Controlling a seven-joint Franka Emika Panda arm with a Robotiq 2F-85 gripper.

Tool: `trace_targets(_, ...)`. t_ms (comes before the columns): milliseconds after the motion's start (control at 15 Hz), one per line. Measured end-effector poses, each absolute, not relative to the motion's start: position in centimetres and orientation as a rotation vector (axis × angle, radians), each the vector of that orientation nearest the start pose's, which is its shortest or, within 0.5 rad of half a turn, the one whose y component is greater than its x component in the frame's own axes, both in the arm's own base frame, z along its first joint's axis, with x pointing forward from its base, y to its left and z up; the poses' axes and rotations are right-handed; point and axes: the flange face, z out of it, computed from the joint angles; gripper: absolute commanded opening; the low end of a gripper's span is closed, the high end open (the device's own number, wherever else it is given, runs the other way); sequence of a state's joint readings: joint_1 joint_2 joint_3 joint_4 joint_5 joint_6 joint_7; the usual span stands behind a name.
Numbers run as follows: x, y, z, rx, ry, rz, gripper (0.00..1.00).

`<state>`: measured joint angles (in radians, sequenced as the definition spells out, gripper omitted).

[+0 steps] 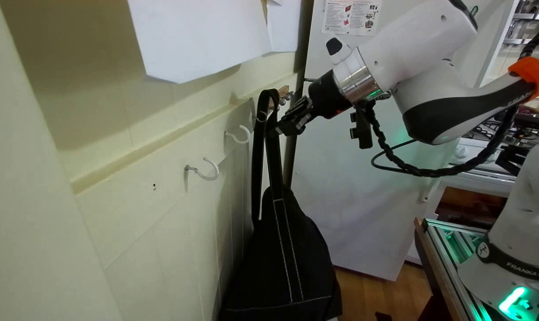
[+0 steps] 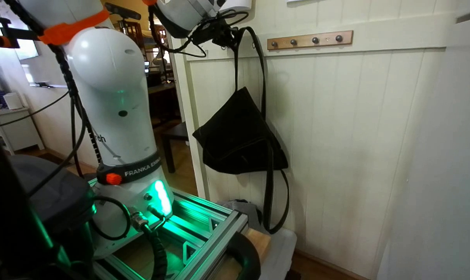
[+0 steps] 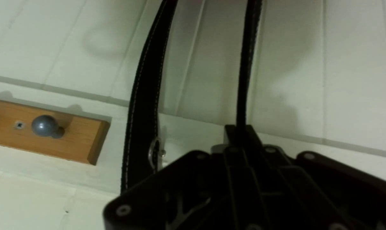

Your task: Move the bag to next hook on the left

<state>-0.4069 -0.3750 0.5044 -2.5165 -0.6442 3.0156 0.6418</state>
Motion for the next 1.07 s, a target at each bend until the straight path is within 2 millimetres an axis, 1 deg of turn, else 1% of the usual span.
trace_targets(267,45.7,12.1,47.4,-3.017,-0.283,-1.400,0.02)
trace_targets(467,45.5,12.9,47.6,-3.011,-0.320,-1.404,0.02)
trace_targets(667,45.2,12.9,47.7,-3.062,-0.293,-1.371,0.02)
trace_targets(933,44.4,13.6,47.7,-3.147,-0.250,-1.283,0.02)
trace_targets(1067,44.0,13.5,48.0,-3.191,-0.217,-1.262,0.02)
